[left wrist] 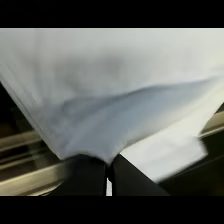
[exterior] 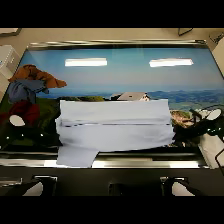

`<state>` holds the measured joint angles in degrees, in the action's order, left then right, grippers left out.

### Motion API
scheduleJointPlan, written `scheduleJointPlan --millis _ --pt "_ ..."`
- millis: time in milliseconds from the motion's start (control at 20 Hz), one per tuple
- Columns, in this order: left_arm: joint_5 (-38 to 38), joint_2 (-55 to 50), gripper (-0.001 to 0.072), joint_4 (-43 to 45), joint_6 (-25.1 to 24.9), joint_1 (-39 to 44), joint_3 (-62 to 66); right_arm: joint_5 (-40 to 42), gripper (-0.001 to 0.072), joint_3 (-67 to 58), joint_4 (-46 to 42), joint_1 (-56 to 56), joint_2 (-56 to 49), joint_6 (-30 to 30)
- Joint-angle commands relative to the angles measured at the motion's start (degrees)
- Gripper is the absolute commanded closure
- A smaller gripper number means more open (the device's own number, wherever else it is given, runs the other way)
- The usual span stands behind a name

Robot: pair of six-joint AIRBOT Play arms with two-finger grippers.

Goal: Fold the clothes and pants, and hang the long-sleeved shirts on hangers.

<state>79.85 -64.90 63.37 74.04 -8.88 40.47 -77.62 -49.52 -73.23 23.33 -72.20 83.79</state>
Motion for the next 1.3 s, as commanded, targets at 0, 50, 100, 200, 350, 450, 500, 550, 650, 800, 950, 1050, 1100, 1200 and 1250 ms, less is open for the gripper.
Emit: scheduleJointPlan --millis 0,50,100,200,350,450,500,550,650,800,950,1050,1100,1200,1250 --pt "-1.9 -2.32 0.0681 0.39 2.19 0.15 10.23 -1.7 0.0678 -8.85 6.38 -0.46 -0.39 2.12" --pt "-2.47 -4.44 0.0681 0.24 2.51 0.48 13.66 -0.83 0.0678 -11.06 6.71 -1.29 -1.51 2.82" --pt "-2.99 -7.08 0.0681 0.22 2.54 1.11 17.66 0.81 0.0678 -13.31 6.45 -2.45 -2.99 3.19" --pt "-3.89 -12.96 0.0681 0.24 4.04 2.36 25.51 4.22 0.0677 -17.68 6.27 -5.22 -7.19 4.7" --pt "-3.87 -22.25 0.0681 0.24 6.67 3.02 36.85 7.91 0.0676 -24.15 6.36 -7.58 -15.15 7.93" --pt "-3.82 -27.36 0.0681 0.24 8.5 2.91 43.17 8.26 0.0676 -27.93 6.34 -7.45 -19.71 10.12" --pt "-3.8 -29.73 0.0681 0.24 8.5 3.04 46.01 8.72 0.0676 -29.38 6.32 -7.48 -21.44 10.14" --pt "-3.85 -31.69 0.0681 0.07 8.5 3.17 48.24 9.27 0.0675 -30.29 6.36 -7.45 -22.73 10.99" --pt "-3.85 -35.21 0.068 0.04 8.52 3.48 51.47 10.54 0.0675 -30.95 6.73 -7.48 -24.68 12.07" --pt "-3.96 -38.77 0.0679 0.04 8.5 4.57 51.98 10.67 0.0674 -30.95 6.93 -7.48 -26.86 12.68" --pt "-1.49 -41.62 0.0675 0.0 8.52 5.79 52.0 10.51 0.0655 -31.01 8.0 -7.48 -27.45 12.66" --pt "-0.02 -41.59 0.0453 0.04 8.48 5.7 52.3 8.85 0.0376 -32.0 7.8 -7.41 -27.02 12.55" --pt "1.01 -41.2 0.0252 0.04 8.5 5.33 52.65 7.54 0.0206 -32.98 6.56 -7.41 -26.82 11.78" --pt "3.23 -39.95 0.0177 0.0 8.5 4.28 53.44 5.14 0.0123 -34.84 1.66 -7.41 -26.75 10.95" --pt "3.8 -38.97 0.0177 0.02 8.5 4.0 53.51 4.98 0.0022 -34.86 -0.2 -7.41 -26.86 10.93"
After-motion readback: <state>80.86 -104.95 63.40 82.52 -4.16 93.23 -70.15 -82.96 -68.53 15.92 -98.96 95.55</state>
